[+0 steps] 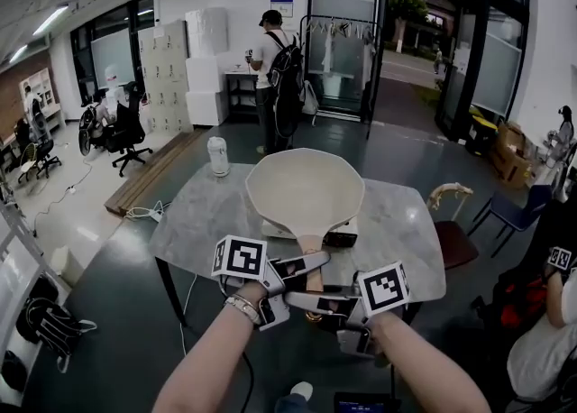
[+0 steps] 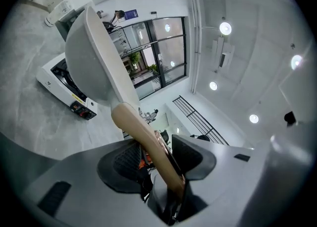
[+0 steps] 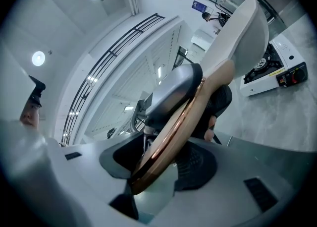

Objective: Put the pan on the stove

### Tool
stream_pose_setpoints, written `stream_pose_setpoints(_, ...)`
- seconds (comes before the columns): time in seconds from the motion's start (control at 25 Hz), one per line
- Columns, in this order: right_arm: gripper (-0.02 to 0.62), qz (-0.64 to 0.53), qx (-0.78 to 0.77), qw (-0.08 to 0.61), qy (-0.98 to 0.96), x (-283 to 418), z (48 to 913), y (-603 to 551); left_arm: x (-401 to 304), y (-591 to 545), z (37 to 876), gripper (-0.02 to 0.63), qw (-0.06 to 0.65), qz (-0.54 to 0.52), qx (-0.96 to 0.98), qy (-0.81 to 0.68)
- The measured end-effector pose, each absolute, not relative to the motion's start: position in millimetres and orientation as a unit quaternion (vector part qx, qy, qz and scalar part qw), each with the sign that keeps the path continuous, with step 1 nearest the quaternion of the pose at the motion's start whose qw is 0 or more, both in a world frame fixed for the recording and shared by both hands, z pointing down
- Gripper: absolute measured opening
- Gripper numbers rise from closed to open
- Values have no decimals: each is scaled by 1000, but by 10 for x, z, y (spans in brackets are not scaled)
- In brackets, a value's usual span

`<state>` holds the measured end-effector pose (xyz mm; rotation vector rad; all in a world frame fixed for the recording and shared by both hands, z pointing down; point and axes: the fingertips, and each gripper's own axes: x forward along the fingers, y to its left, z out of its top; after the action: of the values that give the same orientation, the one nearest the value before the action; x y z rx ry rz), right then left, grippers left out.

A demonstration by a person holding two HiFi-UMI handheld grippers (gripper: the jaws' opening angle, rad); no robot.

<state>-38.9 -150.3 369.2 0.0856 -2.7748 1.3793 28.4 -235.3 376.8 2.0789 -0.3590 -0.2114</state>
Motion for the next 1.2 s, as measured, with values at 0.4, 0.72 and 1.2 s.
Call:
stream_pose_setpoints(0.4, 197, 458, 26, 16, -888, -303, 3825, -2272, 355, -3118, 3941, 202, 503, -90, 846, -153)
stream_pose_setpoints(0.72, 198, 469, 25, 19, -883, -272, 3887, -2629, 379, -3476, 4027, 202, 514, -89, 839, -156)
stream_pose_setpoints(1.2, 198, 480, 43, 21, -876, -241, 4092, -2916, 403, -3730, 4225, 204, 528, -91, 831, -150)
